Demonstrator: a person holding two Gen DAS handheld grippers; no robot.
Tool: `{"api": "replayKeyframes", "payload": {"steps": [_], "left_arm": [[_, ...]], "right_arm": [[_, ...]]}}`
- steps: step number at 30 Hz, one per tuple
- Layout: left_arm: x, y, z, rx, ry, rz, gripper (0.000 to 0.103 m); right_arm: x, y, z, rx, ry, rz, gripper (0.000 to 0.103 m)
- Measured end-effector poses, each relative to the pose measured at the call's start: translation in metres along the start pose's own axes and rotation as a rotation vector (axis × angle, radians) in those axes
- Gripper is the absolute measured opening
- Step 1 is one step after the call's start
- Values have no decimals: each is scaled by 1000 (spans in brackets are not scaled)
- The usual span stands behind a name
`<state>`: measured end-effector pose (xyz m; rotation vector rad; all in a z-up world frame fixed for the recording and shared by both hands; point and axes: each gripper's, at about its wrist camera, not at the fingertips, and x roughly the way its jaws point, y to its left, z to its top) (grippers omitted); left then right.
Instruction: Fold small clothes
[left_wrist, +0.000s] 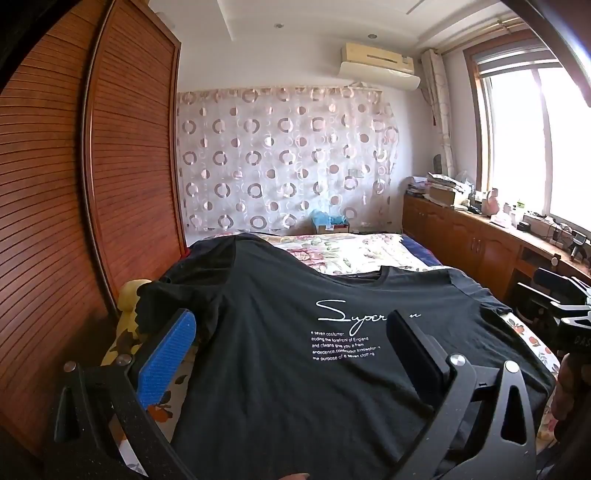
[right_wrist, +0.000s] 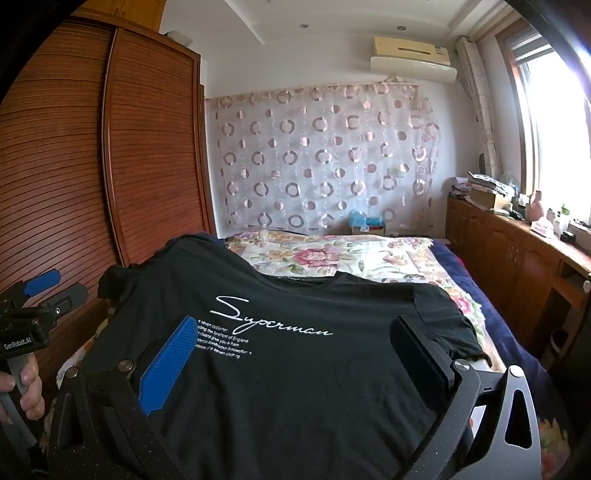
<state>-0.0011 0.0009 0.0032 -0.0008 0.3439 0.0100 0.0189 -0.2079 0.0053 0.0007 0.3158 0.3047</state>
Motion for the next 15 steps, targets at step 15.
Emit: {"api": "replayKeyframes", "payload": {"steps": [15], "left_arm": [[-3, -4, 0, 3, -1, -1, 103]], "right_arm": [[1, 0, -2, 0, 1, 1, 103]]}}
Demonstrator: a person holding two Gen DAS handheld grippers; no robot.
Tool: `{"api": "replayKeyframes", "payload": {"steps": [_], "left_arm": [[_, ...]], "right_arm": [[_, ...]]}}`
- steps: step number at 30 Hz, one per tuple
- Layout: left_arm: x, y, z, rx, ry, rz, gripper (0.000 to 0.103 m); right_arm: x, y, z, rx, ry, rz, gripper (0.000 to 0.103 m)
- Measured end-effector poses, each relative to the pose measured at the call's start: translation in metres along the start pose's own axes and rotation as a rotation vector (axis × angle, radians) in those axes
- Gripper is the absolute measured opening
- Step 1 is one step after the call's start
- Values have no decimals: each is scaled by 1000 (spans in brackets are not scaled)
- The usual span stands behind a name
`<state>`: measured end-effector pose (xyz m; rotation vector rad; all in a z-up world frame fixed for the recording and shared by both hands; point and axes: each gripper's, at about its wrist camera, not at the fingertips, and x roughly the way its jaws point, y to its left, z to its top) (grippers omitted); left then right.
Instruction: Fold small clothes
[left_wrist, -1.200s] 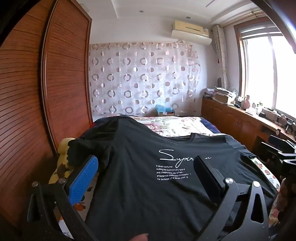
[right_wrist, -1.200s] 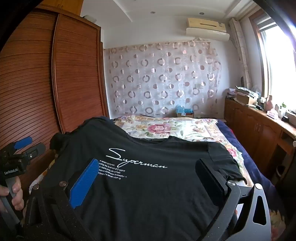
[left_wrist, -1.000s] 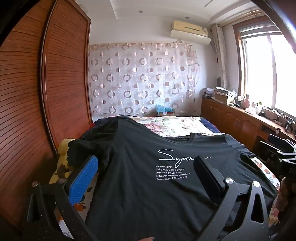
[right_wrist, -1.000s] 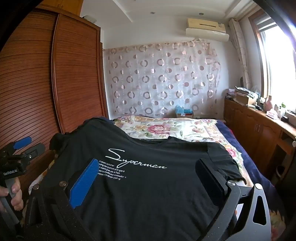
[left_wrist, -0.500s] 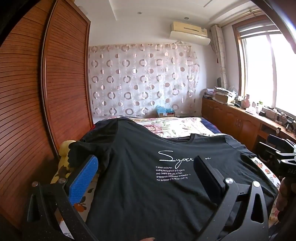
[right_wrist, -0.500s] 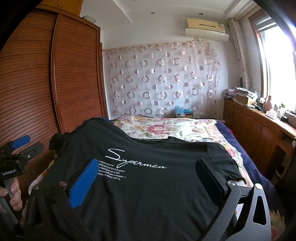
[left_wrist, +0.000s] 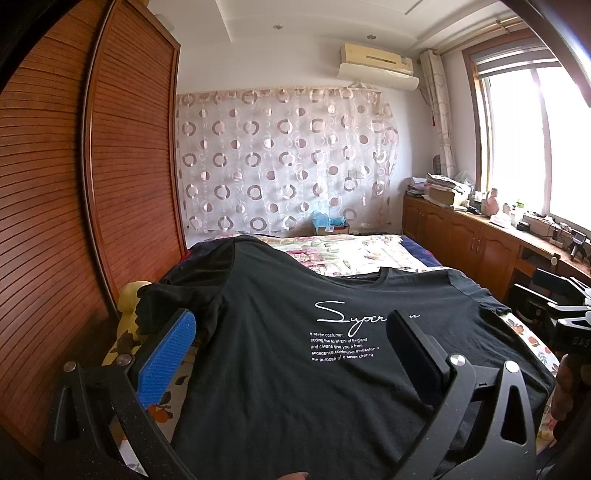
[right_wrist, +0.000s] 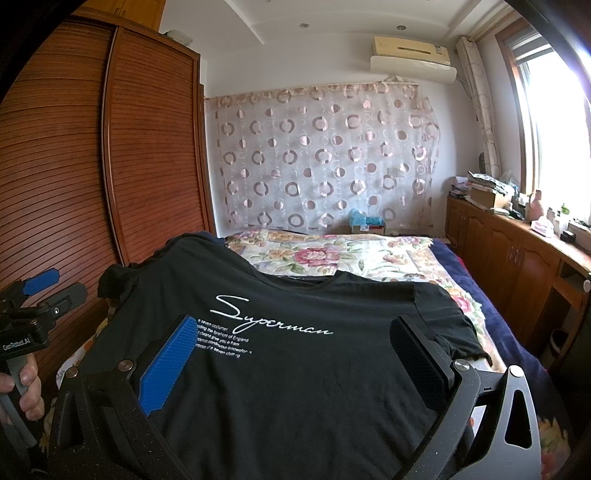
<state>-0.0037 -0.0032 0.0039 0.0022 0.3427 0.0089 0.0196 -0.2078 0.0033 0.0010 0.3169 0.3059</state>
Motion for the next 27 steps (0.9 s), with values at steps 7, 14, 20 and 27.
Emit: {"api": "replayKeyframes", "payload": {"steps": [7, 14, 20, 27], "left_arm": [[-1, 2, 4, 1, -1, 0, 103], [-2, 1, 4, 1, -2, 0, 103], [-8, 1, 9, 0, 1, -1, 103], [-7, 0, 8, 1, 2, -2, 103]], "right_arm": [[0, 0, 0, 0, 0, 0, 103], [1, -2, 0, 2, 1, 0, 103], [1, -3, 0, 3, 1, 0, 103], [0, -3, 0, 4, 1, 1, 103]]}}
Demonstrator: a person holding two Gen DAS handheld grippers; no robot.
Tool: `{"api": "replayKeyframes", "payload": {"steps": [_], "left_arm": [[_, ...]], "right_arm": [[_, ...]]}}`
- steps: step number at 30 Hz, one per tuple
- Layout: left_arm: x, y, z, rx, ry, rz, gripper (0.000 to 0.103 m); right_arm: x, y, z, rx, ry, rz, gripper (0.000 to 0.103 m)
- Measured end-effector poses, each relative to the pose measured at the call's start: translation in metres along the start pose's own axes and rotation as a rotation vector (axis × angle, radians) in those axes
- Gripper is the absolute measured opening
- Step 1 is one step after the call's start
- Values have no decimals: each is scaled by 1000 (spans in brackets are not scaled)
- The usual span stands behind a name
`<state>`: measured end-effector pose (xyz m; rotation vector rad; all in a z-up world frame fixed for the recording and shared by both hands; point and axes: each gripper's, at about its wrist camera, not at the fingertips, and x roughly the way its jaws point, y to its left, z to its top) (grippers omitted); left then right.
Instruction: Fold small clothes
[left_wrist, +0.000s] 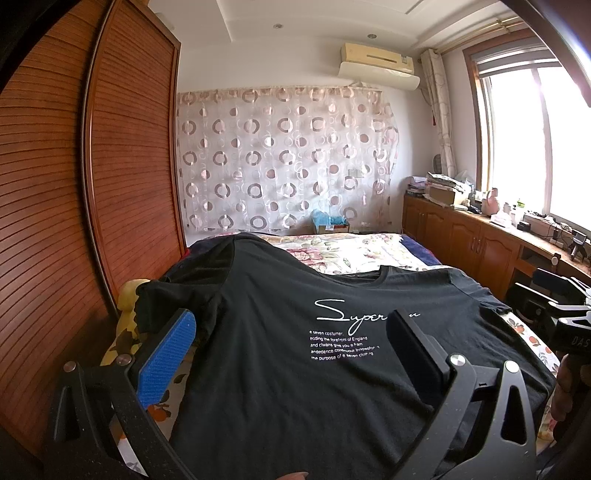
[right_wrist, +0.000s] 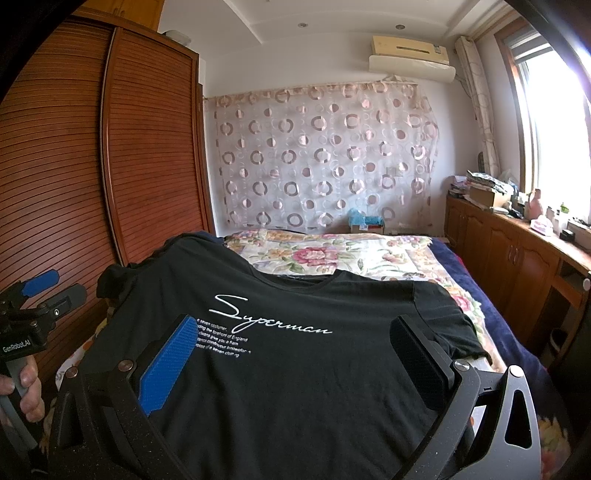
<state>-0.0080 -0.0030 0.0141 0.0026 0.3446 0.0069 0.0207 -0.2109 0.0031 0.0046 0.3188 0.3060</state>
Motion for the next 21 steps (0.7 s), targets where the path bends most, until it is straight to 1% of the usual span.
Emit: {"api": "replayKeyframes", "payload": {"steps": [21], "left_arm": [[1, 0, 2, 3, -4, 3, 103]], "right_arm": [[-1, -1, 1, -2, -7, 0, 103]]}}
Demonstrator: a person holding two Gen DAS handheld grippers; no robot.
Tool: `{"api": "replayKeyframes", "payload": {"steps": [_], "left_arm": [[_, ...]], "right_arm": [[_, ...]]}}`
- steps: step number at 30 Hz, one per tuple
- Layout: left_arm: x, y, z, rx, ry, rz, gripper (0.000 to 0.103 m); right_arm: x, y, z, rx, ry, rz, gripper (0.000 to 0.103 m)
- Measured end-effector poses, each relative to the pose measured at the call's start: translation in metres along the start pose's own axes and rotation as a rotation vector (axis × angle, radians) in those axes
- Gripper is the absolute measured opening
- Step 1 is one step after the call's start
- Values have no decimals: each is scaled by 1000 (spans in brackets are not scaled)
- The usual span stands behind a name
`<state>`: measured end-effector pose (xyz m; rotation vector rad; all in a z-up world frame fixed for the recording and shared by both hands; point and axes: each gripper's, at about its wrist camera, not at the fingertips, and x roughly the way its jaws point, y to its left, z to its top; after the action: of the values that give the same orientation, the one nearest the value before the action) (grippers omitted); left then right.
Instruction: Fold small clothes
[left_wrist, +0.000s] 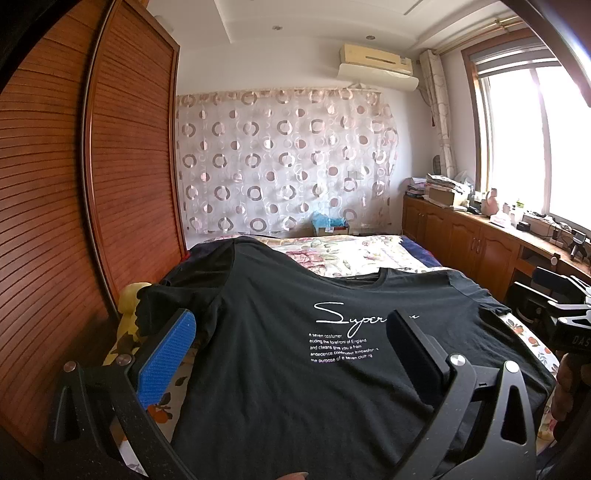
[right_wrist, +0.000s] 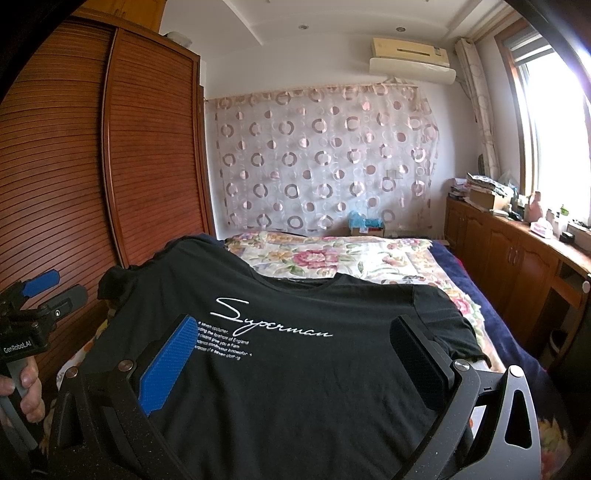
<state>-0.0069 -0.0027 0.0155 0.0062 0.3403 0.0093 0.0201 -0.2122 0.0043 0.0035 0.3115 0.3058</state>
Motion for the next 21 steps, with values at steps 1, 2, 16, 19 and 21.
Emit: {"api": "replayKeyframes", "payload": {"steps": [1, 2, 16, 19, 21], "left_arm": [[0, 0, 0, 0, 0, 1, 103], [-1, 0, 1, 0, 0, 0, 103], [17, 15, -4, -2, 45, -1, 103], [26, 23, -11, 0, 67, 1, 103], [32, 30, -13, 4, 81, 8, 103]], "right_arm": [[0, 0, 0, 0, 0, 0, 103], [0, 0, 0, -1, 0, 0, 103], [18, 1, -4, -5, 40, 37, 103], [29, 1, -3, -7, 59, 57, 103], [34, 1, -1, -14, 68, 69, 103]]}}
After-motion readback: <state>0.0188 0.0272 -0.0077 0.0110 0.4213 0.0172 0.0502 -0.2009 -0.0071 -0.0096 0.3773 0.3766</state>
